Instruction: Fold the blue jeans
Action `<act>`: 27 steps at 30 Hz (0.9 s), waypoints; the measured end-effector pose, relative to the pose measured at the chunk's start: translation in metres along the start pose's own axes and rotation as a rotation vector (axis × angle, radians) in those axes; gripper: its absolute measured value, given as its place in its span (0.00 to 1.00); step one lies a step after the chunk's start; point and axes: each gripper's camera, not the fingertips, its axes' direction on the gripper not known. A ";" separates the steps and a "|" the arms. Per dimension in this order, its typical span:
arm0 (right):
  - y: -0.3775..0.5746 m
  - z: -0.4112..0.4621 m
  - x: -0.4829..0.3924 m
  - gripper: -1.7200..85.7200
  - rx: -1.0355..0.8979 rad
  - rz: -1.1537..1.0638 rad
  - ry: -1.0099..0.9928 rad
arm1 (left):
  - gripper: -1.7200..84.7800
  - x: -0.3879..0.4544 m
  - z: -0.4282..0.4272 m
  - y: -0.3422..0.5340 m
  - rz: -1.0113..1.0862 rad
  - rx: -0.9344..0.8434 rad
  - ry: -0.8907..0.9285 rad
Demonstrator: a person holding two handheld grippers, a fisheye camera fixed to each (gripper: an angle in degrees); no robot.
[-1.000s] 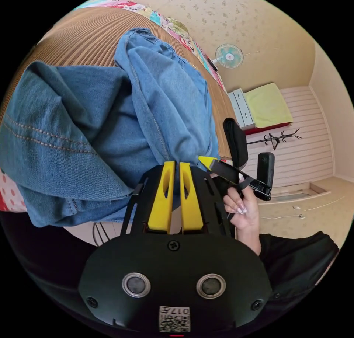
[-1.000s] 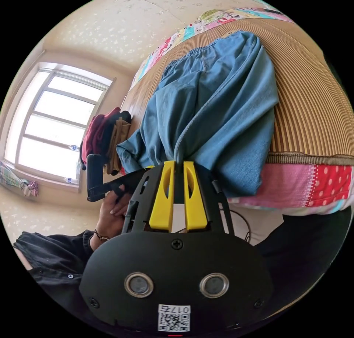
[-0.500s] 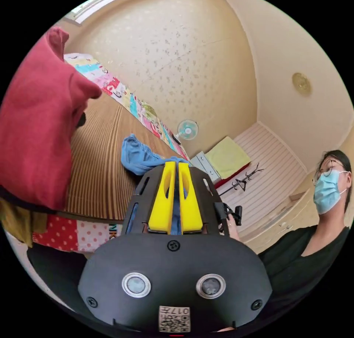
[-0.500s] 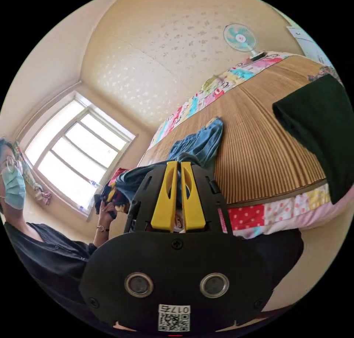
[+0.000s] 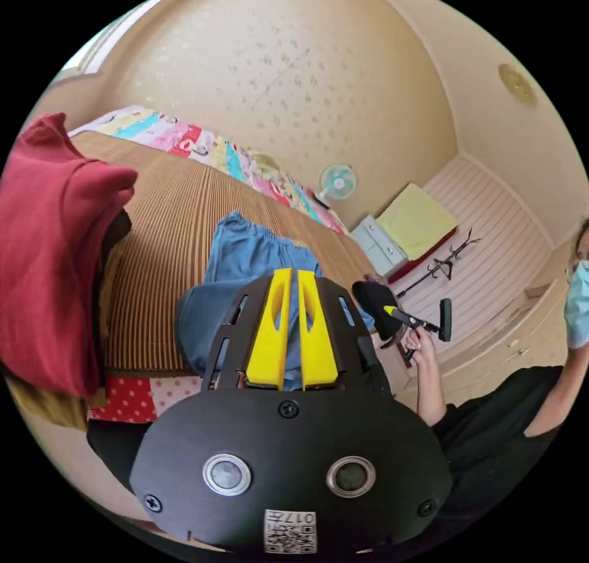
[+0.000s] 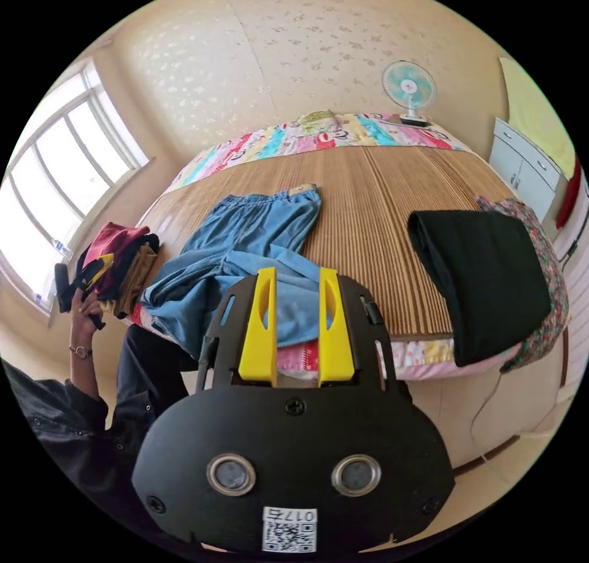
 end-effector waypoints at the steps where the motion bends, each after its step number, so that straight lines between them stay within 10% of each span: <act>1: -0.014 0.023 -0.008 0.10 0.024 -0.020 0.034 | 0.05 0.003 0.032 -0.017 0.005 -0.048 0.025; 7: -0.041 0.150 -0.047 0.04 -0.040 0.023 -0.003 | 0.01 0.023 0.154 -0.056 0.107 -0.105 -0.414; 19: -0.132 0.276 -0.069 0.03 -0.173 -0.025 0.088 | 0.01 0.006 0.271 -0.139 0.185 -0.116 -0.626; 27: -0.214 0.342 -0.088 0.02 -0.152 -0.108 0.233 | 0.01 -0.068 0.271 -0.232 0.000 -0.074 -0.398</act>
